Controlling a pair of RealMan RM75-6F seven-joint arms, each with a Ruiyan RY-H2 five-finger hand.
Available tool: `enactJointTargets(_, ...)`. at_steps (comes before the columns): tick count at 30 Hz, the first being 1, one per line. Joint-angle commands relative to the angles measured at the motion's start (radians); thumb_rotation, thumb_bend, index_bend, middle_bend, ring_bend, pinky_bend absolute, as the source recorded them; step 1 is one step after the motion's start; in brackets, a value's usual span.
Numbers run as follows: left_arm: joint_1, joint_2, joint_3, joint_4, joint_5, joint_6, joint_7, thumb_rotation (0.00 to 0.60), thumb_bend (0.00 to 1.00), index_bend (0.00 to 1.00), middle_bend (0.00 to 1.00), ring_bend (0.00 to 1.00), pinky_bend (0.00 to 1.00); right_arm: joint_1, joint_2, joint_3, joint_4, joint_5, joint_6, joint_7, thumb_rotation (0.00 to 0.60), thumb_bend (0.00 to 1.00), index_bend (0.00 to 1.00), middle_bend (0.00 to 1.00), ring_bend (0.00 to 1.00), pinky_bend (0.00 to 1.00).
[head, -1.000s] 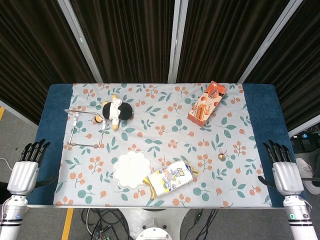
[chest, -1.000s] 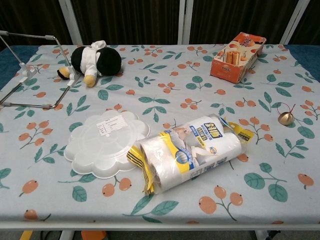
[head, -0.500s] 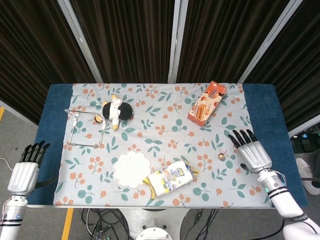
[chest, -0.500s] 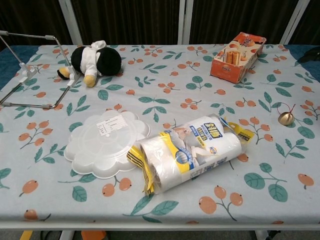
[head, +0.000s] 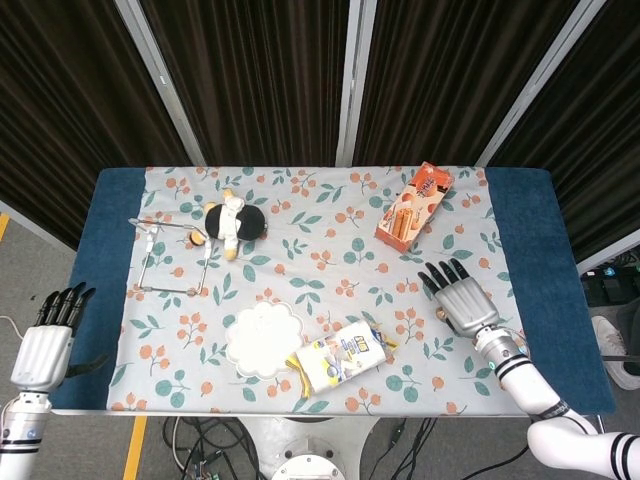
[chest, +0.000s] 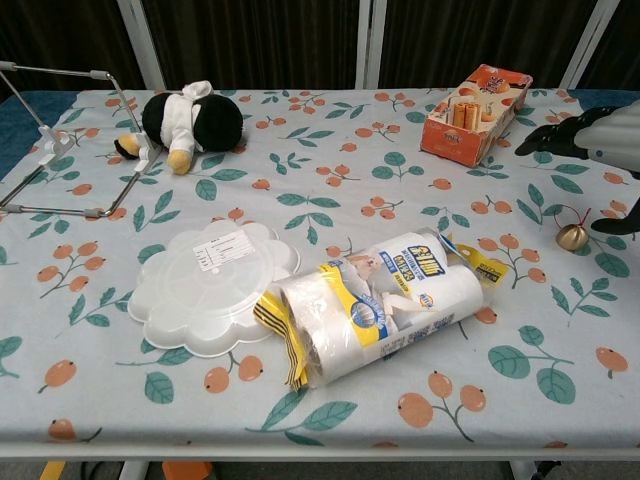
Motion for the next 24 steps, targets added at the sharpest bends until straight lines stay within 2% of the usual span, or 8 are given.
enactJointTargets(1,0.001,0.001,0.001,0.004,0.000,0.001,-0.005,0.600,0.02,0.07,0.00,0.00,0.02,0.009,-0.014,-0.013,0.008,0.015,0.003,-0.010,0.600,0.21,0.09,0.00,0.00,0.00)
enactJointTargets(24,0.004,0.003,0.005,0.006,0.001,-0.005,-0.016,0.600,0.02,0.07,0.00,0.00,0.02,0.061,-0.052,-0.067,0.058,0.080,0.027,-0.001,0.600,0.14,0.32,0.00,0.00,0.00)
